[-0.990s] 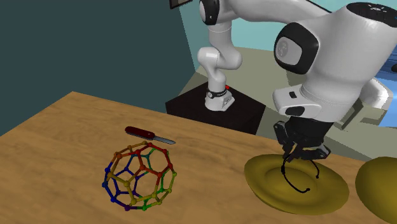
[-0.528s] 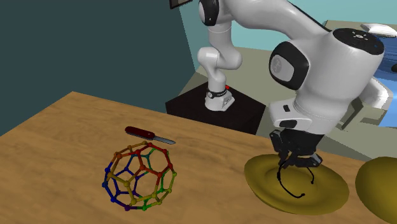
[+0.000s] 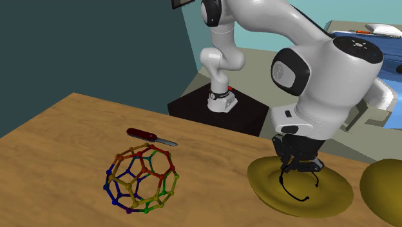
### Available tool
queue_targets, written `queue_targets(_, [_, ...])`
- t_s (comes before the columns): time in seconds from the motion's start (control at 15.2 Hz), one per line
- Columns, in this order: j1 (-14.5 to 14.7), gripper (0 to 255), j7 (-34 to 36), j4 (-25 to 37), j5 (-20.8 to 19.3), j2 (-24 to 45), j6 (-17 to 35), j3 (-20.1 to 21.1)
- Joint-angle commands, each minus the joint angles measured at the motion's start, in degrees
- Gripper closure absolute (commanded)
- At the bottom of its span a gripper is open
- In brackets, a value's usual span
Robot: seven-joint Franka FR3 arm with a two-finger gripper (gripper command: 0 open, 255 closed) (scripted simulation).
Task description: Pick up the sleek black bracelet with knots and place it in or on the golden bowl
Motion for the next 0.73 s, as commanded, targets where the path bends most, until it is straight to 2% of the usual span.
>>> queue_targets(0.0, [0.0, 255, 0.0, 0.0, 0.0, 0.0, 0.0, 0.0])
queue_targets(0.07, [0.0, 0, 0.0, 0.0, 0.0, 0.0, 0.0, 0.0])
queue_targets(0.4, [0.0, 0, 0.0, 0.0, 0.0, 0.0, 0.0, 0.0])
queue_targets(0.66, [0.0, 0, -0.8, 5.6, 1.1, -1.4, -6.7, 0.5])
